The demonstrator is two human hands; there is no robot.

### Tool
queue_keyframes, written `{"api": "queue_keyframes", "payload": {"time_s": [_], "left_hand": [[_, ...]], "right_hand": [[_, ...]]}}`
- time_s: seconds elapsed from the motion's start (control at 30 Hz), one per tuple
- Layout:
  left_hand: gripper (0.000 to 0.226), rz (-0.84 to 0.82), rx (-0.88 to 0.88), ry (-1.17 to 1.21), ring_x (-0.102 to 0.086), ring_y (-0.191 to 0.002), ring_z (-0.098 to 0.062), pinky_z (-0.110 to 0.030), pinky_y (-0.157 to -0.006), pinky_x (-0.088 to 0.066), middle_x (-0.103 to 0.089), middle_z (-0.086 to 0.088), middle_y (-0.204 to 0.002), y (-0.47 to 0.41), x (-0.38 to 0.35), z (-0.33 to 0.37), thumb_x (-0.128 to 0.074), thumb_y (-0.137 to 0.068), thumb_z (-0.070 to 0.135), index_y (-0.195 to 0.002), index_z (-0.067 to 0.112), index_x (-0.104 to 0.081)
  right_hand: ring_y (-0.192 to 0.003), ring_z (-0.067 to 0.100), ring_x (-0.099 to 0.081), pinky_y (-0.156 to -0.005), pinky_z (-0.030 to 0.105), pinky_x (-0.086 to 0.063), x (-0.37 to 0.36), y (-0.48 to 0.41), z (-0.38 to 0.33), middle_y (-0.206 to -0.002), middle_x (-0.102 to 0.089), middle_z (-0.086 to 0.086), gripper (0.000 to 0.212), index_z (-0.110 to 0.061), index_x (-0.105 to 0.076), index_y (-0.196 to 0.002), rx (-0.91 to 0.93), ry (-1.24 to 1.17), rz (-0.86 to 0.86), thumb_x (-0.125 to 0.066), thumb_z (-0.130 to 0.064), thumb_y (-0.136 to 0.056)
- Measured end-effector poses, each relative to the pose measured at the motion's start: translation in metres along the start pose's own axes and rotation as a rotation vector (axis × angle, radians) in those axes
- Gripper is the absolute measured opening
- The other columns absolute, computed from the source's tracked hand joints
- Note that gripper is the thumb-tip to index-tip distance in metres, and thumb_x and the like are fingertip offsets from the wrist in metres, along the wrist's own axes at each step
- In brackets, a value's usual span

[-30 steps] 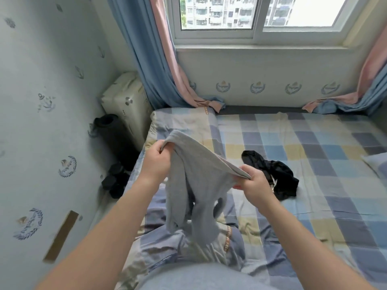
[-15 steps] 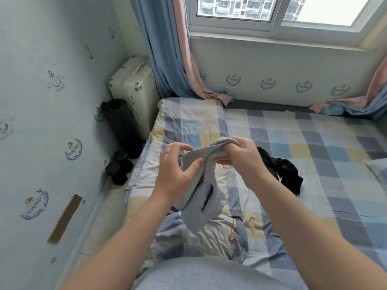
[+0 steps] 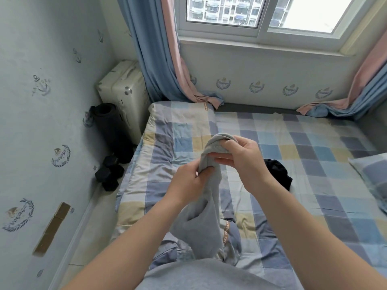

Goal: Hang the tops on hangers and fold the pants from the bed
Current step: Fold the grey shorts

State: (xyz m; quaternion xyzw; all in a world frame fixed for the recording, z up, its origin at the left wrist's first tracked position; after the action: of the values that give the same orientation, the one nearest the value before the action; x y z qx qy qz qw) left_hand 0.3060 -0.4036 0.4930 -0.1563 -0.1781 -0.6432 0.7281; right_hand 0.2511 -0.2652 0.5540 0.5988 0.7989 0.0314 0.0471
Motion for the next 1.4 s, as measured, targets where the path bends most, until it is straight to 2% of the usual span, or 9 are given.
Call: {"api": "queue_keyframes", "payload": {"time_s": [0.17, 0.47, 0.63, 0.87, 0.97, 1.03, 1.13, 1.27, 1.4], "left_hand": [[0.025, 0.103, 0.147, 0.279, -0.071, -0.087, -0.028, -0.055, -0.083, -0.055, -0.073, -0.012, -0.087, -0.007, 0.014, 0.003, -0.063, -0.091, 0.038, -0.092, 0.014, -0.069], [0.015, 0.181, 0.242, 0.637, -0.074, -0.093, -0.027, -0.044, -0.081, -0.061, -0.077, -0.010, -0.092, -0.017, 0.038, 0.025, -0.067, -0.097, 0.026, -0.092, 0.011, -0.070], [0.030, 0.186, 0.294, 0.749, -0.072, -0.098, -0.034, -0.045, -0.084, -0.061, -0.073, -0.023, -0.106, -0.019, 0.052, 0.030, -0.064, -0.098, 0.025, -0.107, -0.003, -0.068], [0.030, 0.144, 0.298, 0.566, -0.067, -0.105, -0.018, -0.029, -0.081, -0.055, -0.070, -0.007, -0.119, -0.024, 0.060, 0.000, -0.060, -0.101, 0.024, -0.128, 0.013, -0.064], [0.037, 0.007, 0.376, 0.443, -0.065, -0.093, -0.006, -0.019, -0.073, -0.052, -0.071, 0.001, -0.110, -0.018, 0.048, -0.021, -0.068, -0.095, 0.027, -0.130, 0.015, -0.062], [0.034, -0.138, 0.438, 0.356, -0.068, -0.093, -0.010, -0.026, -0.076, -0.056, -0.073, 0.004, -0.104, -0.009, 0.035, -0.035, -0.071, -0.092, 0.034, -0.123, 0.021, -0.066], [0.040, -0.306, 0.469, 0.331, -0.072, -0.095, -0.007, -0.028, -0.077, -0.058, -0.075, 0.006, -0.106, 0.004, 0.017, -0.050, -0.078, -0.083, 0.045, -0.116, 0.026, -0.067], [0.087, -0.347, 0.437, 0.357, -0.067, -0.111, -0.014, -0.040, -0.097, -0.055, -0.067, 0.002, -0.125, 0.013, 0.006, -0.059, -0.088, -0.058, 0.054, -0.133, 0.026, -0.053], [0.074, -0.316, 0.351, 0.304, -0.063, -0.113, -0.008, -0.038, -0.097, -0.055, -0.064, 0.006, -0.127, 0.014, 0.003, -0.057, -0.089, -0.072, 0.042, -0.133, 0.025, -0.052]], "right_hand": [[-0.102, 0.012, -0.070, -0.080, 0.027, -0.058, 0.015, 0.009, 0.027, -0.110, -0.074, -0.002, 0.019, -0.017, -0.062, -0.115, -0.010, 0.112, -0.001, -0.065, -0.016, -0.096], [-0.107, 0.004, -0.065, -0.081, 0.024, -0.058, -0.009, 0.028, 0.101, -0.119, -0.068, -0.007, 0.051, -0.027, -0.055, -0.129, -0.231, 0.238, -0.246, -0.080, -0.027, -0.084], [-0.096, 0.016, -0.069, -0.080, 0.033, -0.056, -0.014, 0.030, 0.126, -0.102, -0.074, 0.001, 0.018, -0.014, -0.070, -0.111, -0.269, 0.410, -0.215, -0.066, -0.021, -0.095], [-0.076, 0.019, -0.062, -0.067, 0.034, -0.047, -0.003, 0.024, 0.111, -0.084, -0.068, 0.009, 0.017, -0.002, -0.068, -0.095, -0.204, 0.357, -0.096, -0.064, -0.018, -0.097], [-0.067, 0.009, -0.065, -0.059, 0.020, -0.048, 0.000, 0.021, 0.103, -0.071, -0.071, -0.007, 0.010, -0.010, -0.069, -0.089, -0.173, 0.274, -0.030, -0.066, -0.017, -0.096], [-0.066, 0.008, -0.069, -0.056, 0.018, -0.050, 0.001, 0.019, 0.097, -0.070, -0.074, -0.006, 0.011, -0.011, -0.071, -0.088, -0.171, 0.195, 0.007, -0.066, -0.017, -0.096], [-0.078, 0.023, -0.072, -0.067, 0.035, -0.060, 0.002, 0.017, 0.086, -0.086, -0.076, 0.012, 0.018, -0.008, -0.073, -0.092, -0.207, 0.082, 0.076, -0.066, -0.024, -0.097], [-0.096, 0.033, -0.072, -0.085, 0.051, -0.059, 0.002, 0.014, 0.077, -0.101, -0.075, 0.016, 0.031, -0.010, -0.073, -0.101, -0.263, -0.045, 0.121, -0.059, -0.038, -0.099], [-0.097, 0.028, -0.074, -0.084, 0.048, -0.060, -0.001, 0.013, 0.071, -0.101, -0.077, 0.009, 0.033, -0.012, -0.072, -0.103, -0.284, -0.146, 0.128, -0.054, -0.040, -0.101]]}}
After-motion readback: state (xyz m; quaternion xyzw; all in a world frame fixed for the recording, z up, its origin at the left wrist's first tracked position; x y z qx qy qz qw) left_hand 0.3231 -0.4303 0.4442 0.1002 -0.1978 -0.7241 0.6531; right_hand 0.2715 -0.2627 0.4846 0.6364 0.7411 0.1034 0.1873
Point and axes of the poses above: each hand's wrist, its own y-axis away from the middle knuckle, its own x-axis out of the back of the hand, z = x × y, the point moved 2 cm from there along -y, towards the middle knuckle
